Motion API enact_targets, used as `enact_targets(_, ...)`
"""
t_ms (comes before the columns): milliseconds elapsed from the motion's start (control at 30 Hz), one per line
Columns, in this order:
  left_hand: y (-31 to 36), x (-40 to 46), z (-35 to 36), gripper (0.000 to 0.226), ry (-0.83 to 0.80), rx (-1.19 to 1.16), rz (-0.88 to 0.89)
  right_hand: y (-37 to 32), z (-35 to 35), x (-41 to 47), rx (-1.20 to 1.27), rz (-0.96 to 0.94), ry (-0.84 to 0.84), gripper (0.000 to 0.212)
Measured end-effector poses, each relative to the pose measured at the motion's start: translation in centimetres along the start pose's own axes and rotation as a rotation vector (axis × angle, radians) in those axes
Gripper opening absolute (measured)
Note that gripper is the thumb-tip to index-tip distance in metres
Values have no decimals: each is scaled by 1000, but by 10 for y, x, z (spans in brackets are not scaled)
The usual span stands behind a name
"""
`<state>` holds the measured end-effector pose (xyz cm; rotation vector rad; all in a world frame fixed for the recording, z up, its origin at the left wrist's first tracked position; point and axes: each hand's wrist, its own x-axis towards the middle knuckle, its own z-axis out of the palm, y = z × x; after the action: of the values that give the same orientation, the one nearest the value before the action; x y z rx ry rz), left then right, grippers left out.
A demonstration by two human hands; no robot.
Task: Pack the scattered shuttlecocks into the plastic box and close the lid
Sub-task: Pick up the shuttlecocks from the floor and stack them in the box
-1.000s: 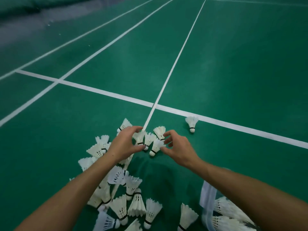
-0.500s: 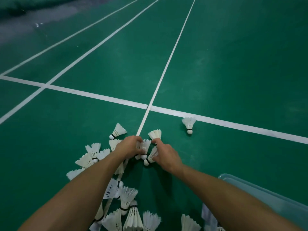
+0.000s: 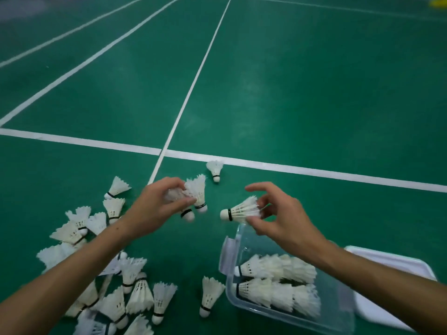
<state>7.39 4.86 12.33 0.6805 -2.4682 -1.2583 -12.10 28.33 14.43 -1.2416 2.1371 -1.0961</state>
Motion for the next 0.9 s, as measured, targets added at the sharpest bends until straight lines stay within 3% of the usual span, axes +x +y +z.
enact_targets(167, 39, 8, 46, 11, 24, -84, 118, 50, -16, -73, -79, 124, 145, 49)
enact_targets(433, 34, 2, 78, 17, -6, -69, 114, 126, 56, -57, -275, 149, 116, 38)
enact_targets(733, 27, -7, 82, 21, -48, 36, 168, 153, 86, -47, -282, 184, 97, 41)
enact_targets(900, 24, -10, 82, 34, -140, 141, 208, 153, 86, -50, -157, 221, 52, 36)
